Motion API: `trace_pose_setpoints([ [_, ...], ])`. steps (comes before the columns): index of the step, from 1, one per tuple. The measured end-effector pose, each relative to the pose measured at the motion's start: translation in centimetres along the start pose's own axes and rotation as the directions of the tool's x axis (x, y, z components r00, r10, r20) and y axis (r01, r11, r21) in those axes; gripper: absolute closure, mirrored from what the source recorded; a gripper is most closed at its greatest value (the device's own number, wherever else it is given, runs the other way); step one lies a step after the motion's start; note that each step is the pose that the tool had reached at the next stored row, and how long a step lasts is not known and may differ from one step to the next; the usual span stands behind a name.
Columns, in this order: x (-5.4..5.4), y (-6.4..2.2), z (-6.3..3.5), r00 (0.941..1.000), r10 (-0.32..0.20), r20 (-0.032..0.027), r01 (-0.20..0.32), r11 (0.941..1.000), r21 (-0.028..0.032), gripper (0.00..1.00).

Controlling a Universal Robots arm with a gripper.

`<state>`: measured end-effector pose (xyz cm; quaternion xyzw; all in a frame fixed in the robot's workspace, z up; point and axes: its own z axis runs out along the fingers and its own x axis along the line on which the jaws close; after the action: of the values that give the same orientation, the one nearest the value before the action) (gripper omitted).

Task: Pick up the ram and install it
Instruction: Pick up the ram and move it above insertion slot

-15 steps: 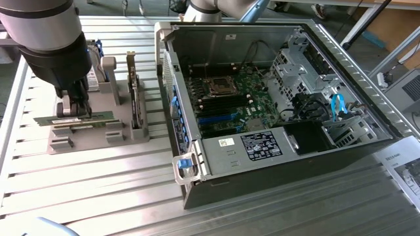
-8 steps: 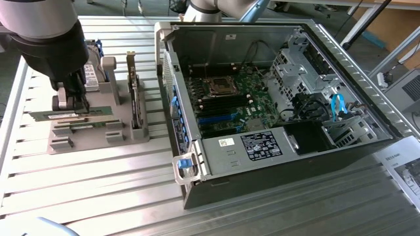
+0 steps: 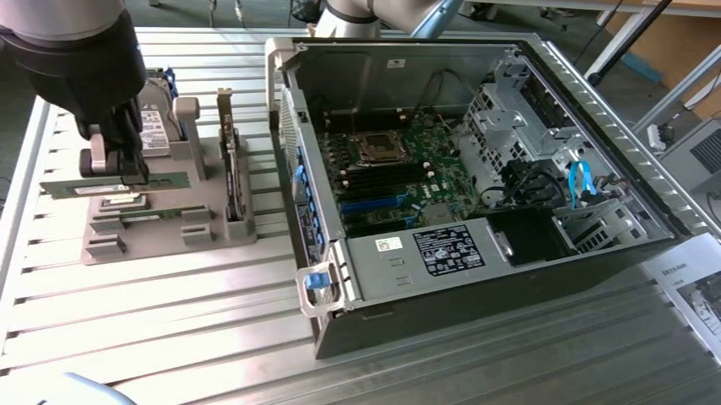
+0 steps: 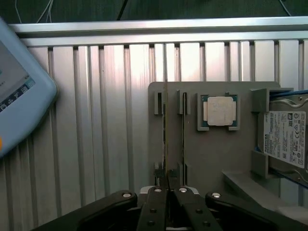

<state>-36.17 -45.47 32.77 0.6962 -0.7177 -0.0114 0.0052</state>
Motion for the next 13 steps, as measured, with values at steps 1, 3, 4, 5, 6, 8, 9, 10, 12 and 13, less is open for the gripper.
trace_pose_setpoints([
  [1, 0.0, 0.00, -0.21, 1.0000, 0.000, 0.0000, 0.000, 1.0000, 0.0000, 0.88],
  [3, 0.0, 0.00, -0.61, 1.0000, 0.000, 0.0000, 0.000, 1.0000, 0.0001, 0.88],
  [4, 0.0, 0.00, -0.80, 1.0000, 0.000, 0.0000, 0.000, 1.0000, 0.0001, 0.88],
  [5, 0.0, -0.01, -1.01, 1.0000, 0.000, 0.0000, 0.000, 1.0000, -0.0001, 0.88],
  [6, 0.0, -0.01, -1.31, 1.0000, 0.000, 0.0001, 0.000, 1.0000, 0.0000, 0.88],
  [8, 0.0, -0.01, -1.80, 1.0000, 0.000, 0.0000, 0.000, 1.0000, 0.0001, 0.88],
  [9, 0.0, 0.00, -2.02, 1.0000, 0.000, 0.0000, 0.000, 1.0000, 0.0001, 0.88],
  [10, 0.0, 0.00, -2.24, 1.0000, 0.000, -0.0001, 0.000, 1.0000, 0.0000, 0.88],
  [12, 0.0, 0.00, -2.62, 1.0000, 0.000, 0.0000, 0.000, 1.0000, 0.0000, 0.88],
  [13, 0.0, 0.00, -2.80, 1.0000, 0.000, 0.0001, 0.000, 1.0000, 0.0001, 0.88],
])
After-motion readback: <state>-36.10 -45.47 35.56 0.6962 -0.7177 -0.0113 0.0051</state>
